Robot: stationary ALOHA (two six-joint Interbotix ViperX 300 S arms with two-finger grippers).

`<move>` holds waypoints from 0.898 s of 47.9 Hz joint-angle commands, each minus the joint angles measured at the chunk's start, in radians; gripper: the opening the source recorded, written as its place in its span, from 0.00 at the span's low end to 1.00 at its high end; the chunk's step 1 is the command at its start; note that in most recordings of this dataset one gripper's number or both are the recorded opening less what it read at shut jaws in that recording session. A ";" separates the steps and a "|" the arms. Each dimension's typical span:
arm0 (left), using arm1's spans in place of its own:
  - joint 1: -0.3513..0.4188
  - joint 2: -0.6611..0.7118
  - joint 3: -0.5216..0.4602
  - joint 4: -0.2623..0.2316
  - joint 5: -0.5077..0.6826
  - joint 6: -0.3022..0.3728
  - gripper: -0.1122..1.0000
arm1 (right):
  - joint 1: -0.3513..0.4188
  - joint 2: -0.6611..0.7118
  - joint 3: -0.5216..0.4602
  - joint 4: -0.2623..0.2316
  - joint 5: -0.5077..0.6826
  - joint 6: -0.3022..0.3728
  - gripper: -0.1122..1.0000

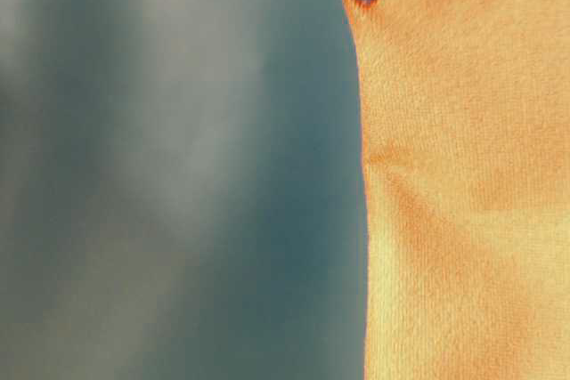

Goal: Fold the orange towel.

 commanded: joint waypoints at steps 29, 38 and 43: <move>-0.143 0.374 -0.281 0.003 -0.275 0.147 0.12 | -0.379 0.186 -0.212 -0.219 -0.018 -0.005 0.14; -0.156 0.454 -0.360 0.002 -0.291 0.196 0.12 | -0.416 0.253 -0.293 -0.284 -0.021 -0.005 0.14; -0.166 0.480 -0.390 0.002 -0.291 0.215 0.12 | -0.433 0.282 -0.331 -0.305 -0.023 -0.005 0.14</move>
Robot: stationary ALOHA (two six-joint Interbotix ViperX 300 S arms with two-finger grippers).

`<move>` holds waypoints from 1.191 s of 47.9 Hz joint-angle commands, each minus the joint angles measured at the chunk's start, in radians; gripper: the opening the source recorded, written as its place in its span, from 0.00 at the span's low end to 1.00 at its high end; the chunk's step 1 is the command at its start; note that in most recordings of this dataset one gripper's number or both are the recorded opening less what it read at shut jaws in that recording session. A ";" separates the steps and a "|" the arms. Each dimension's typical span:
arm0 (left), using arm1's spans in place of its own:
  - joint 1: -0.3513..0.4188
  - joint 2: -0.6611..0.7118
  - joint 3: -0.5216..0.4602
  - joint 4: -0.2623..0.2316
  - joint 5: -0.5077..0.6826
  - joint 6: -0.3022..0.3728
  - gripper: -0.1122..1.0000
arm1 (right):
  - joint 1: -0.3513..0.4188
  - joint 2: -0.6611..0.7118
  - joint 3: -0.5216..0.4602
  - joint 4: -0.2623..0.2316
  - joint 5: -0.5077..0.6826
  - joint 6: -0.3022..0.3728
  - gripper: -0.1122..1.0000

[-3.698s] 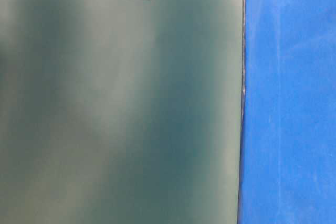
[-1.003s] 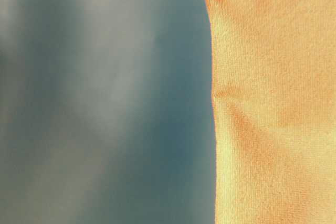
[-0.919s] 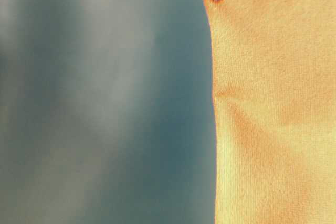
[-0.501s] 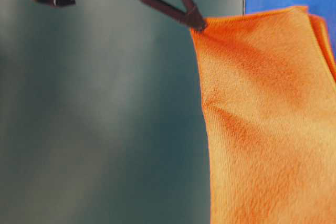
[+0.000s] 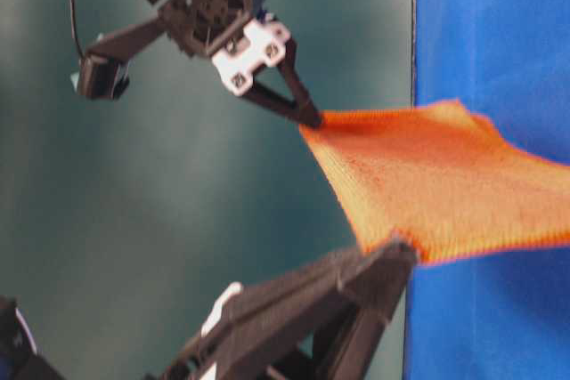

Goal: Fold the orange towel.

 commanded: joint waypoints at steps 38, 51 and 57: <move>-0.006 0.302 -0.411 0.003 -0.083 0.178 0.12 | -0.081 -0.244 0.204 -0.037 -0.048 0.014 0.14; -0.005 0.385 -0.451 0.002 -0.150 0.137 0.12 | -0.081 -0.270 0.245 -0.037 -0.031 0.009 0.14; -0.009 0.360 -0.390 -0.002 -0.155 0.120 0.12 | -0.074 -0.187 0.209 -0.037 -0.038 0.003 0.14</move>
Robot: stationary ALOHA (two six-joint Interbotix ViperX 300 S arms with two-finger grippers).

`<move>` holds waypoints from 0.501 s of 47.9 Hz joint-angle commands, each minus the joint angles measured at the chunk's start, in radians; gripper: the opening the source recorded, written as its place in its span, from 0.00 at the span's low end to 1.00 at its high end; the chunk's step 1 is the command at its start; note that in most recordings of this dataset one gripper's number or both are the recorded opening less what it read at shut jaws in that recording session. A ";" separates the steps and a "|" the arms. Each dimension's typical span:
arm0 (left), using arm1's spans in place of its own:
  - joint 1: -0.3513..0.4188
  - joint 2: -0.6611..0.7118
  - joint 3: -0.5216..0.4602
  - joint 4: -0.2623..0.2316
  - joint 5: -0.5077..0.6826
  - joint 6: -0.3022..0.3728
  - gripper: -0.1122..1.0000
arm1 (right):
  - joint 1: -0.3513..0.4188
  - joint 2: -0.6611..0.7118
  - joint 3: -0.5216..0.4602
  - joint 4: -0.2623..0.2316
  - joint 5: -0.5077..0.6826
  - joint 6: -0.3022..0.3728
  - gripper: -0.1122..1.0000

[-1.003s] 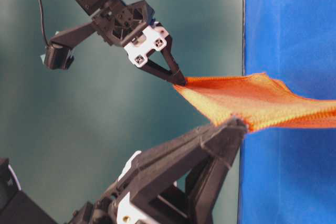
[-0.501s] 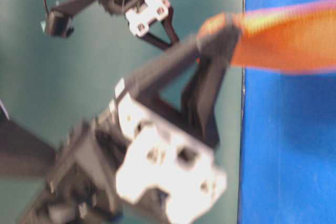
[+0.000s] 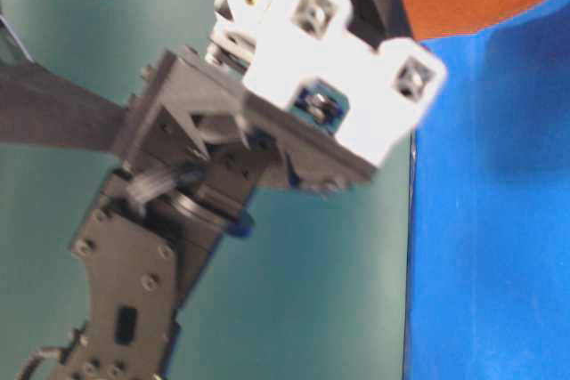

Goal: Fold the orange towel.

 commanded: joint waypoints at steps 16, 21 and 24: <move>-0.044 -0.150 0.278 -0.005 -0.020 -0.149 0.12 | 0.023 0.304 -0.222 -0.009 -0.046 -0.014 0.14; -0.049 -0.169 0.331 -0.003 -0.029 -0.204 0.12 | 0.032 0.351 -0.253 -0.021 -0.046 -0.014 0.14; -0.049 -0.170 0.350 -0.003 -0.043 -0.224 0.12 | 0.034 0.365 -0.262 -0.026 -0.046 -0.014 0.14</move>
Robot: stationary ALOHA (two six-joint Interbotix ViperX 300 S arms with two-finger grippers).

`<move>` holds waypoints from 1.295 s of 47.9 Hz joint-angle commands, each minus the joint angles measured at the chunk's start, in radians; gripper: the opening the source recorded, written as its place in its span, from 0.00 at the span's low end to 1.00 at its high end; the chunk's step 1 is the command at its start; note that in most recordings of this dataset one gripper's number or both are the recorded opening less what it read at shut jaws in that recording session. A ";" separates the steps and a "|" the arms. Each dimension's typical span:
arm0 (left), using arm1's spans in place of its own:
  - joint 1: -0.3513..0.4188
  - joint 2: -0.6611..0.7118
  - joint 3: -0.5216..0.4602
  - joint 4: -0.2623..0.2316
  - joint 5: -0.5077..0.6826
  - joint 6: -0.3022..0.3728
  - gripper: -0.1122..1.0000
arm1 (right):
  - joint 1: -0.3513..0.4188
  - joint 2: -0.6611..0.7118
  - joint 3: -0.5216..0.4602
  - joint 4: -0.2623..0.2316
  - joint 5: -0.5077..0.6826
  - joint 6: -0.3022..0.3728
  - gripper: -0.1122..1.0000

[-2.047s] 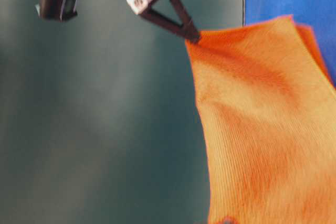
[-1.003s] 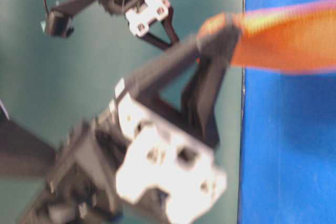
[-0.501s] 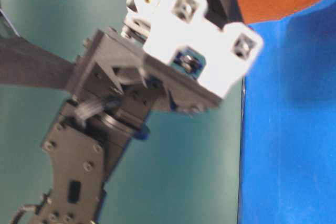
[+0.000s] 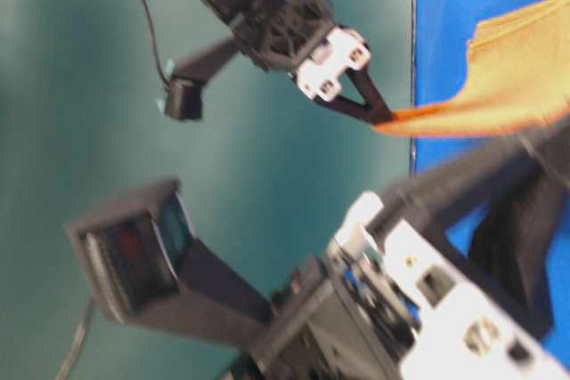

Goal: Fold the orange towel.

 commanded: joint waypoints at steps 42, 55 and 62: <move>-0.017 -0.020 0.018 0.000 -0.048 -0.015 0.71 | 0.038 0.005 -0.017 -0.084 -0.038 -0.005 0.68; -0.002 -0.103 0.026 0.002 0.044 -0.012 0.77 | 0.071 -0.020 -0.017 -0.100 -0.041 -0.005 0.62; 0.002 -0.198 0.038 0.005 0.150 0.002 0.76 | 0.098 -0.060 -0.008 -0.112 -0.025 -0.003 0.62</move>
